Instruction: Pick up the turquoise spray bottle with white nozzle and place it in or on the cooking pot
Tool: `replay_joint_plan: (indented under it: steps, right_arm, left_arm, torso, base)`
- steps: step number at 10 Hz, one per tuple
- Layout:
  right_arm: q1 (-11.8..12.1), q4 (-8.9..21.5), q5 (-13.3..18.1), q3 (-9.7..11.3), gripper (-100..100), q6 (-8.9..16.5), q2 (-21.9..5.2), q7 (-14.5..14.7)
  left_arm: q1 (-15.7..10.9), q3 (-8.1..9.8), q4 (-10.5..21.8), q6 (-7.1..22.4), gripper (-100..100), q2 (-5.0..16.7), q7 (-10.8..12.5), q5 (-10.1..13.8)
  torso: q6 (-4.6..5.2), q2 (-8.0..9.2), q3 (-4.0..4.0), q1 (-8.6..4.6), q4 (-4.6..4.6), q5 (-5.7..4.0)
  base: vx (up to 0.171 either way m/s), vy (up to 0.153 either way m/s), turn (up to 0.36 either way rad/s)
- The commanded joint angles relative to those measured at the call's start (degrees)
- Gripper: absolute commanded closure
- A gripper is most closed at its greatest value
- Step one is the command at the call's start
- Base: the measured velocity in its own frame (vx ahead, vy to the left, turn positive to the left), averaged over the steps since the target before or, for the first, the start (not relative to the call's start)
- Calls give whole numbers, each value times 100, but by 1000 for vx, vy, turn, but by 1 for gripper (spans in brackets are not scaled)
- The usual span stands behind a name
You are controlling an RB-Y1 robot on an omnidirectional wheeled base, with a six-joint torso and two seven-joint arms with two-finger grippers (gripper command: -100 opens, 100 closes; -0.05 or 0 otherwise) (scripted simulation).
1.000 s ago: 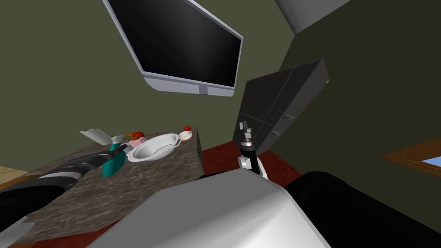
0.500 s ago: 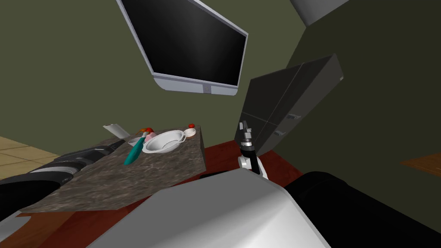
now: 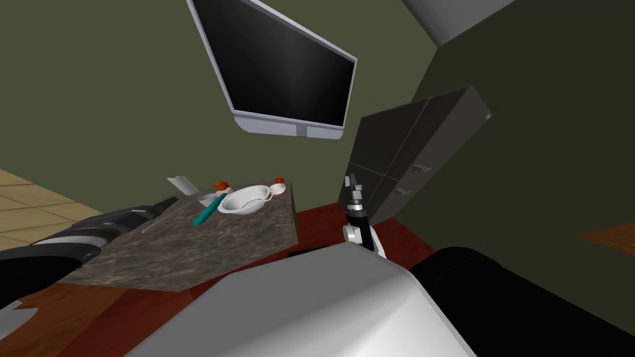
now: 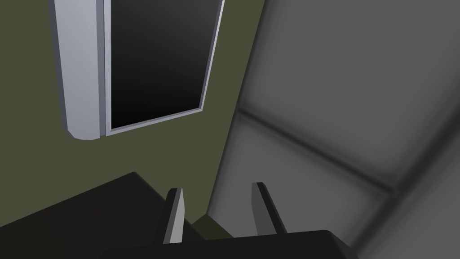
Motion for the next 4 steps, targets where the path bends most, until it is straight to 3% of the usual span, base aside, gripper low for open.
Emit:
replay_joint_plan:
  steps: [1,4]
  right_arm:
    - [0,0,0,0,0,0,0,0]
    - [0,0,0,0,0,0,0,0]
  left_arm:
    - [0,0,0,0,0,0,0,0]
    - [0,0,0,0,0,0,0,0]
  torso:
    - [0,0,0,0,0,0]
    - [0,-6,-3,-1,-2,0]
  base:
    - [0,0,0]
    - [0,0,0]
